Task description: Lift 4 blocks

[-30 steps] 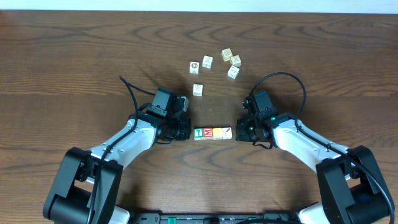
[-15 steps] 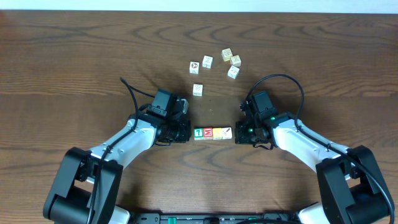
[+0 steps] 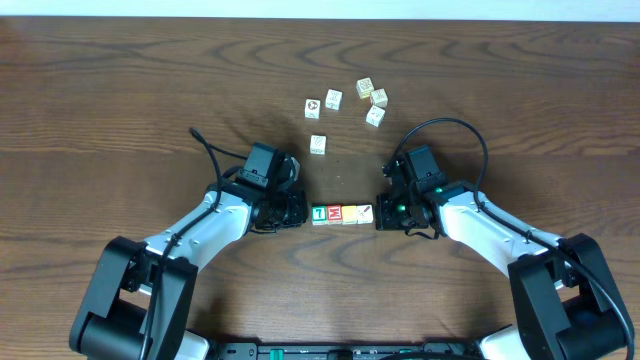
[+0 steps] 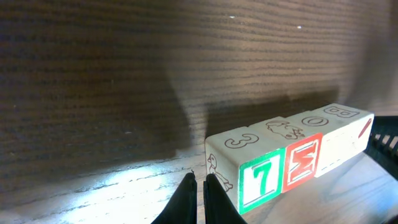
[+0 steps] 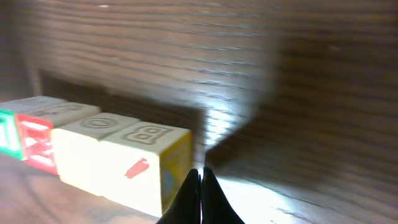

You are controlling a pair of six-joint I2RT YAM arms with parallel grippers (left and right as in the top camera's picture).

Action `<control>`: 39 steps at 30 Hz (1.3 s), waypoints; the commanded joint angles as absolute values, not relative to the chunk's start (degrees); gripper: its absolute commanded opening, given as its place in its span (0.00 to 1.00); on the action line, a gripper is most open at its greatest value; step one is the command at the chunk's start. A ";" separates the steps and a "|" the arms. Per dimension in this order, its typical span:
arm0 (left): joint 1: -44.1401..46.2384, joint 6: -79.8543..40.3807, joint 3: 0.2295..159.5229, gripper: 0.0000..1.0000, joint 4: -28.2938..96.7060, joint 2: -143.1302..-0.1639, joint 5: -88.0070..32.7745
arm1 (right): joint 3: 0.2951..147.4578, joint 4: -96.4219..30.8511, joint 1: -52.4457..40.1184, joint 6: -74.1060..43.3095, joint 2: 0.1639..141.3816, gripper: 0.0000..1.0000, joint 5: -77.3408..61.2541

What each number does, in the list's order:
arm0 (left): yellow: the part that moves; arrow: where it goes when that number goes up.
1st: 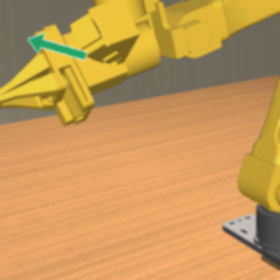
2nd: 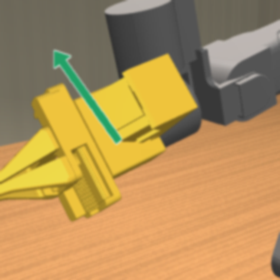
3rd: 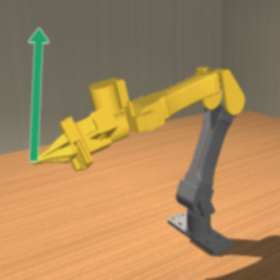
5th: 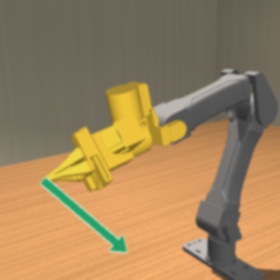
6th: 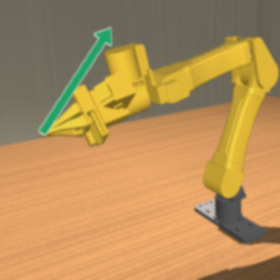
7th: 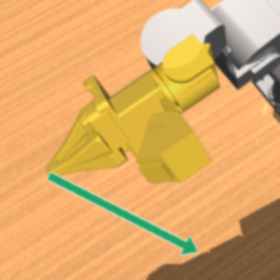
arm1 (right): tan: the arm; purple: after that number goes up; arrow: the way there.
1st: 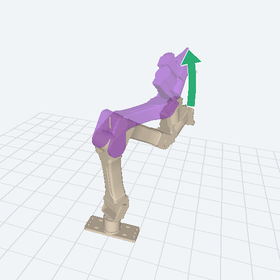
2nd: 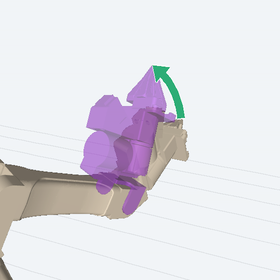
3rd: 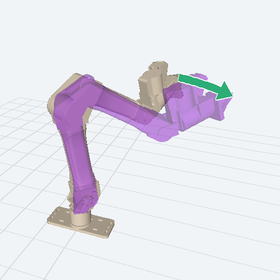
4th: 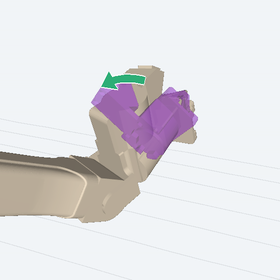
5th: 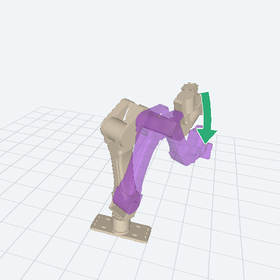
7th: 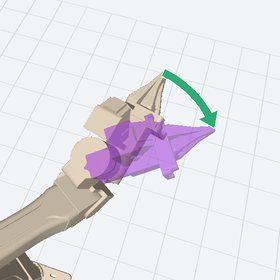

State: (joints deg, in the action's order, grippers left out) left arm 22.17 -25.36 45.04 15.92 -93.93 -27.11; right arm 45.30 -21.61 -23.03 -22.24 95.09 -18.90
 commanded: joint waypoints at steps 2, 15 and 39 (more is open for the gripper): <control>21.91 -26.92 45.98 0.07 15.75 -92.90 -27.86 | 47.24 -21.69 -22.52 -20.69 95.13 0.01 -22.00; 21.93 -29.52 45.98 0.07 14.41 -92.90 -27.90 | 47.57 -21.67 -22.52 -17.76 95.15 0.01 -20.67; 21.96 -32.05 45.98 0.08 15.55 -94.63 -28.10 | 47.57 -21.58 -22.59 -15.59 95.15 0.01 -19.20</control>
State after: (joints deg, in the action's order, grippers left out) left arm 22.17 -31.55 45.04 15.42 -93.97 -27.14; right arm 46.39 -21.63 -23.03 -16.71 95.09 -19.05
